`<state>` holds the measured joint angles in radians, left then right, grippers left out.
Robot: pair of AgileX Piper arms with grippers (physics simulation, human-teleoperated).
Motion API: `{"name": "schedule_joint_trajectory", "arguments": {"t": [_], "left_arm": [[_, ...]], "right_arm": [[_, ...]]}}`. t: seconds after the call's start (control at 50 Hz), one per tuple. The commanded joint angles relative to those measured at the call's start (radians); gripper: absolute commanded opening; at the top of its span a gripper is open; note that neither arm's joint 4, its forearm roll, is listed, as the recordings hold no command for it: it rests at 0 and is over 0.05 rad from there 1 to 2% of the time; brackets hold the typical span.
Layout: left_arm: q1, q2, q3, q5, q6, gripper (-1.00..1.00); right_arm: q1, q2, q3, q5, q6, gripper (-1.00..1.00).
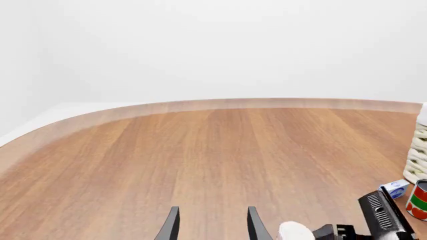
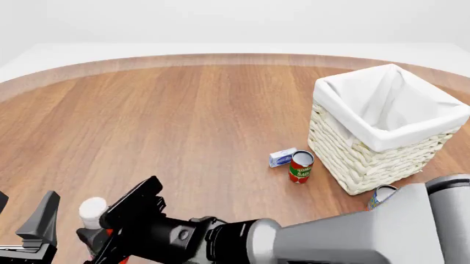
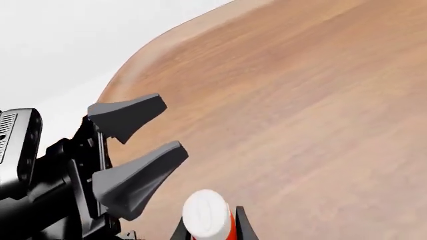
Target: Pick up the ketchup, and put it in the basket.
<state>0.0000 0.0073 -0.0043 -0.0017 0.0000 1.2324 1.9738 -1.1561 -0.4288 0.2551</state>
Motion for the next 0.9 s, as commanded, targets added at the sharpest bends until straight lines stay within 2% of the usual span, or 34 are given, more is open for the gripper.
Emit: {"name": "schedule_joint_trajectory", "arguments": {"t": [0.02,0.26,0.42,0.9], "left_arm": [[0.0,0.0,0.0,0.0,0.0,1.0],[0.0,0.0,0.0,0.0,0.0,1.0],[0.0,0.0,0.0,0.0,0.0,1.0],[0.0,0.0,0.0,0.0,0.0,1.0]], "right_arm": [[-0.084,-0.042,0.013,-0.014,0.034,-1.0],[-0.169,-0.112,0.042,-0.036,0.043,-1.0],[-0.263,-0.141,0.061,-0.066,0.057,-1.0],[-0.459,-0.243,0.128,-0.133,0.099,-1.0]]}}
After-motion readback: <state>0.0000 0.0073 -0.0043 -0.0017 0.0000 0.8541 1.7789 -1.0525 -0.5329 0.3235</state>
